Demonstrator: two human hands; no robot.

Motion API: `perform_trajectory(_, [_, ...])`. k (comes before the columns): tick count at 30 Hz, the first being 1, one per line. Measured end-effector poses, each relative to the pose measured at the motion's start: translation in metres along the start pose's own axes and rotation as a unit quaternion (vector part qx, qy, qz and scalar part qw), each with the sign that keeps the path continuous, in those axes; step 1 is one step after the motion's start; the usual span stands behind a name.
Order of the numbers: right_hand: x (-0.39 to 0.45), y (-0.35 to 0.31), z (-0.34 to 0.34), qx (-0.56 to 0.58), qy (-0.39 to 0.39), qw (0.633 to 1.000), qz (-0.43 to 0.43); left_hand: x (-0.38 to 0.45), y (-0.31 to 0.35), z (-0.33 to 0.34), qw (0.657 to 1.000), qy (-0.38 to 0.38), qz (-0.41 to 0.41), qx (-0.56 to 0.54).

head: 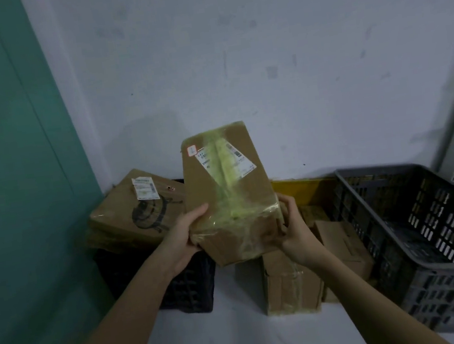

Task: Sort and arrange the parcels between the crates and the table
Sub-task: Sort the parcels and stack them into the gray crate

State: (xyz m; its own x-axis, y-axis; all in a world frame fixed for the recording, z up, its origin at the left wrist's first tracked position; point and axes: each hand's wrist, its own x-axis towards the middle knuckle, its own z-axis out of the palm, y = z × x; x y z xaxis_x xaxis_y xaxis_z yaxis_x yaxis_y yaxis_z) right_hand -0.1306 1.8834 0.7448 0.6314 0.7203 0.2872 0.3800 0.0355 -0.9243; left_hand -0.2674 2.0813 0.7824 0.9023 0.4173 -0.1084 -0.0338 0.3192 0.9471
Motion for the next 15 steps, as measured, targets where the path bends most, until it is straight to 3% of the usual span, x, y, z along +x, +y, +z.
perform_trajectory(5, [0.01,-0.018,-0.007,0.071,-0.106,0.987,0.1,0.001,0.001,-0.018,0.996,0.019,0.084,-0.034])
perform_trajectory(9, [0.018,-0.039,-0.006,0.144,-0.138,0.974,0.106,0.007,0.007,-0.019,0.991,0.001,0.133,-0.032])
perform_trajectory(12, [0.024,-0.047,-0.002,0.157,-0.115,0.972,0.13,0.015,0.008,-0.022,0.988,-0.004,0.152,-0.037])
perform_trajectory(15, [0.026,-0.046,0.007,0.137,0.013,0.98,0.142,0.023,-0.003,-0.013,0.987,-0.019,0.157,-0.001])
